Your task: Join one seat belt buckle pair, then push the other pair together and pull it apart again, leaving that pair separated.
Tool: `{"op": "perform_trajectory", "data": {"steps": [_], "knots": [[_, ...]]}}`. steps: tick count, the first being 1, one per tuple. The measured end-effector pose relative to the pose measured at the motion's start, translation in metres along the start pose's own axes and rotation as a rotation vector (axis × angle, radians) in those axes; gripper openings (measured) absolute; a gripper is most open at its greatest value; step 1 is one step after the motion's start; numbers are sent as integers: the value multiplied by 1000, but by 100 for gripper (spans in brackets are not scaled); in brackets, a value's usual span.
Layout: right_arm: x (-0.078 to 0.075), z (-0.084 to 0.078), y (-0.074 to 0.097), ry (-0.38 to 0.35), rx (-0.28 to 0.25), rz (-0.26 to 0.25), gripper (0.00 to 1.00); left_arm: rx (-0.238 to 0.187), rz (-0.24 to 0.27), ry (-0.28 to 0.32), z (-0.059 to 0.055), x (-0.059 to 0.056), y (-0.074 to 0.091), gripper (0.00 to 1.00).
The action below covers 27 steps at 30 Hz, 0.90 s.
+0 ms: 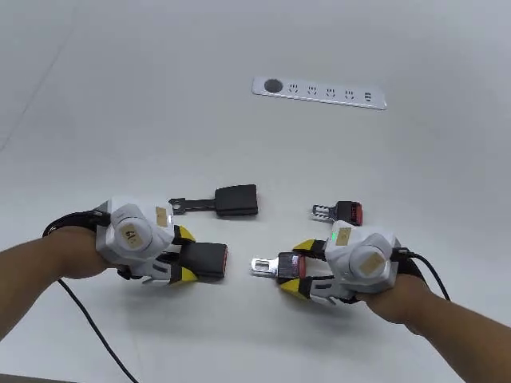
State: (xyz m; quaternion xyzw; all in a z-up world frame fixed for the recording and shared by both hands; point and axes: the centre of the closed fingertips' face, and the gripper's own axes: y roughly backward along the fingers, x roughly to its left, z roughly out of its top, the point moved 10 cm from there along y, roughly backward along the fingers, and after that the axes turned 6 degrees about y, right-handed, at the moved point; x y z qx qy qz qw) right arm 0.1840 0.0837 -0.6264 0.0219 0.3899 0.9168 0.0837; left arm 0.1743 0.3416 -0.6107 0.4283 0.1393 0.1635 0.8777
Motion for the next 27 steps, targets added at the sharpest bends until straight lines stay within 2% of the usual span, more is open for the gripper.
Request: {"op": "perform_trajectory", "data": {"steps": [11,27], "knots": [[1,16,-6,2,-26,8,36,4,1,-3,0,1,-1,35],[5,29,-24,4,-53,18,36,6,0,-9,1,3,-3,35]]}}
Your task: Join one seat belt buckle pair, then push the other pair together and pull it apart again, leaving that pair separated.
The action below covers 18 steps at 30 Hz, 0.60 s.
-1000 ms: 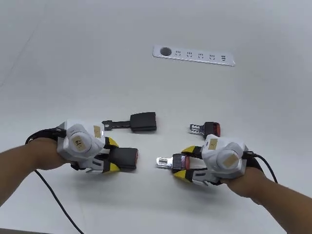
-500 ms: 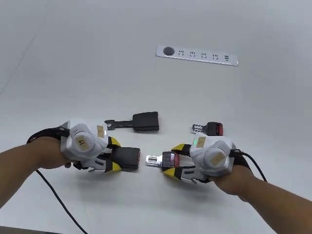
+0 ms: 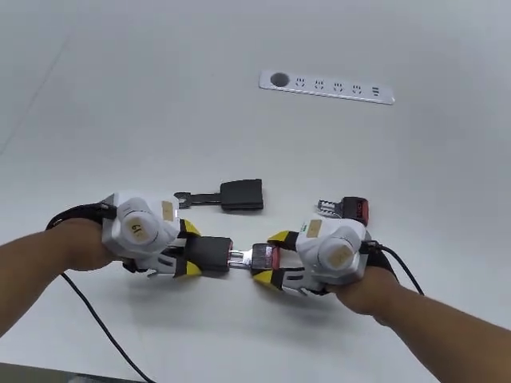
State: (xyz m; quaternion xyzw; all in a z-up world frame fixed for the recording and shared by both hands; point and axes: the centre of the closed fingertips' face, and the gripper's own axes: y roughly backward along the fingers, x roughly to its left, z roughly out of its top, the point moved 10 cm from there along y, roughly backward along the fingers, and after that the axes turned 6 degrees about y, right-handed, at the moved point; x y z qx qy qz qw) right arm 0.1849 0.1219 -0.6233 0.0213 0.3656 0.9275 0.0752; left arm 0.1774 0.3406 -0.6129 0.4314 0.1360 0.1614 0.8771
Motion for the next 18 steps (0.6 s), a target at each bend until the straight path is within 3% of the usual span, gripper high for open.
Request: {"op": "perform_trajectory", "data": {"steps": [3,8,12,18], "knots": [[0,3,-3,21,18,6,36,3,-9,-35,3,-2,-1,35],[0,3,-5,9,11,5,36,-11,-2,-12,0,-3,0,35],[0,4,-6,-1,14,2,36,14,-6,-30,6,-4,-2,35],[4,12,-13,-12,19,-6,36,35,-13,-53,5,-4,-1,34]]}}
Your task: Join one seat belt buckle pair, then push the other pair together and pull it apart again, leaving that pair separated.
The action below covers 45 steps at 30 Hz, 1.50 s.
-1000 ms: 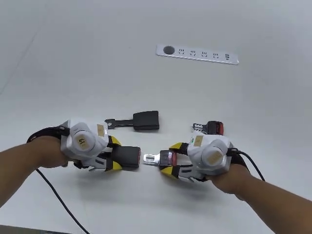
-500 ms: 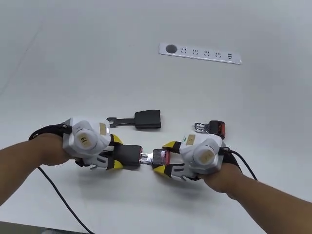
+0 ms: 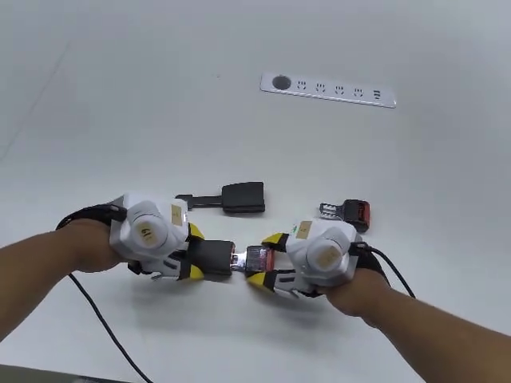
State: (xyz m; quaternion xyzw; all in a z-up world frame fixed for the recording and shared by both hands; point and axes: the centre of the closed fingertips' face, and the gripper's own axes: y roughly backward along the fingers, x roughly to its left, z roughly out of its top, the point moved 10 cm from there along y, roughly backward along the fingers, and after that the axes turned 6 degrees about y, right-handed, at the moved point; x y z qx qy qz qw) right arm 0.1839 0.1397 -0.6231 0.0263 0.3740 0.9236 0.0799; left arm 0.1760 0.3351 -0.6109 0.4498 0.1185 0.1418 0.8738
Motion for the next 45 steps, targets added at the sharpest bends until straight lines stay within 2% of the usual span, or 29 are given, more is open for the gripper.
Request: {"op": "perform_trajectory", "data": {"steps": [4,13,19,22,30,37,41,45], "knots": [[-2,3,-4,3,9,5,36,13,-3,-14,3,-2,0,34],[2,8,-8,-4,6,-3,35,18,-4,-15,1,1,-1,34],[0,6,-12,9,24,7,35,33,-25,-46,2,2,-2,33],[1,5,-12,13,23,6,35,20,-27,-39,-1,2,-3,33],[0,6,-12,29,15,17,35,4,-35,-49,-2,3,-2,34],[-2,6,-12,63,10,40,35,-1,-65,-95,-2,7,-1,33],[-2,6,-10,72,4,46,35,-36,-77,-93,-6,8,0,33],[-3,5,-9,75,-14,43,35,-44,-84,-95,-6,10,0,33]]}}
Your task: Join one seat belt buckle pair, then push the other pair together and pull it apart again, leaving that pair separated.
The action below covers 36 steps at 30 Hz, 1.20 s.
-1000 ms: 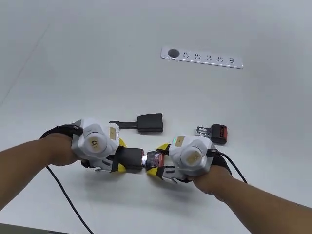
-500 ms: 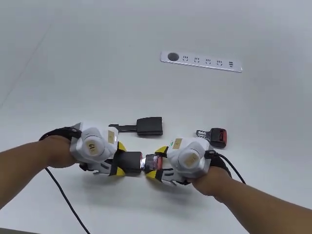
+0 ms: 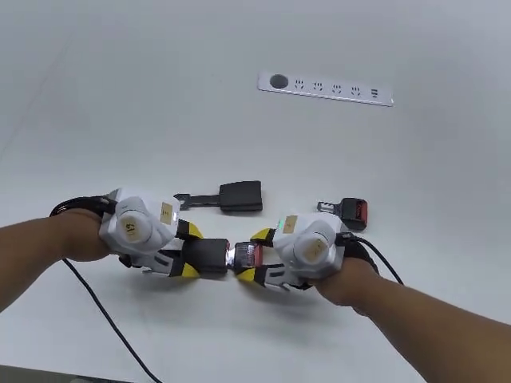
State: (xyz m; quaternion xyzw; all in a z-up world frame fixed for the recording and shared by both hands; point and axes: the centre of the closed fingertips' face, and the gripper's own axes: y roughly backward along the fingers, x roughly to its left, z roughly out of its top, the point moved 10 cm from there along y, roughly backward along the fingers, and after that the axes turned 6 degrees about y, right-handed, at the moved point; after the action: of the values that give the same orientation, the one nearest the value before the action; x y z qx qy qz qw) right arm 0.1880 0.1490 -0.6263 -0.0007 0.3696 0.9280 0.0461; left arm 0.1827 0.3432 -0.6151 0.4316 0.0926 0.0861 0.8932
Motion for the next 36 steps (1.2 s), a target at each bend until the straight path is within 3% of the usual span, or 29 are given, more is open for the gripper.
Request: {"op": "perform_trajectory", "data": {"steps": [36], "knots": [[10,-10,8,-7,-104,-42,35,-22,-52,-11,2,-3,0,33]]}}
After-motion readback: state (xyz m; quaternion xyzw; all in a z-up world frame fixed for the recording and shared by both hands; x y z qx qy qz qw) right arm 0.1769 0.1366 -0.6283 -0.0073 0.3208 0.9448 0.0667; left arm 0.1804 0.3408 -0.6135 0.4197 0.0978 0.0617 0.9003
